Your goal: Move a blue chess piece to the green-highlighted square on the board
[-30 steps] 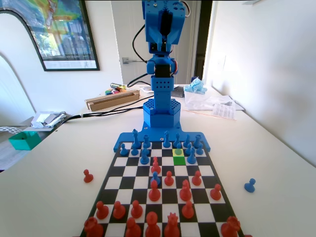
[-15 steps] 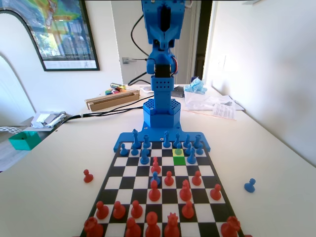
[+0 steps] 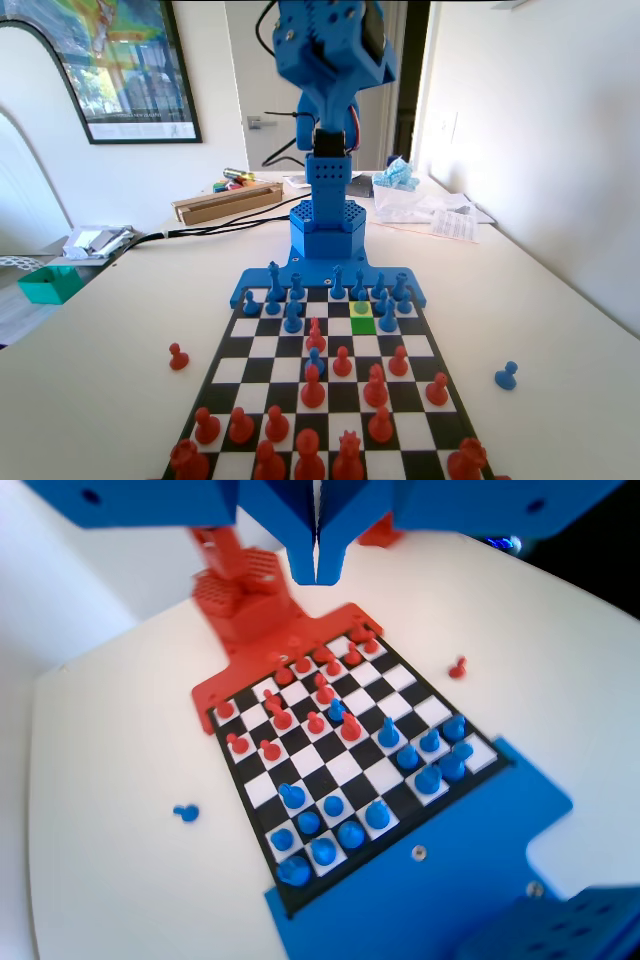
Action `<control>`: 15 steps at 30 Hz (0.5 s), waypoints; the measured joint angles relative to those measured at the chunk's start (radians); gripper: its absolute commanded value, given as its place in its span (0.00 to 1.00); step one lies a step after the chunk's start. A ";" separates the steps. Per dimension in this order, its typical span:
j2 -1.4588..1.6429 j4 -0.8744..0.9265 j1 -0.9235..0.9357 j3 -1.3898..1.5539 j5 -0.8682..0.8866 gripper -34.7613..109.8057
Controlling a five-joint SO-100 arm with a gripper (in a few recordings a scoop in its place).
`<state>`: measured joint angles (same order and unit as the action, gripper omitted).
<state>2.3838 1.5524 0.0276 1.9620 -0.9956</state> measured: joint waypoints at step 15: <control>-0.368 -0.275 -0.028 0.164 0.282 0.25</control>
<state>2.0157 1.2778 0.0000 2.1261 -0.7133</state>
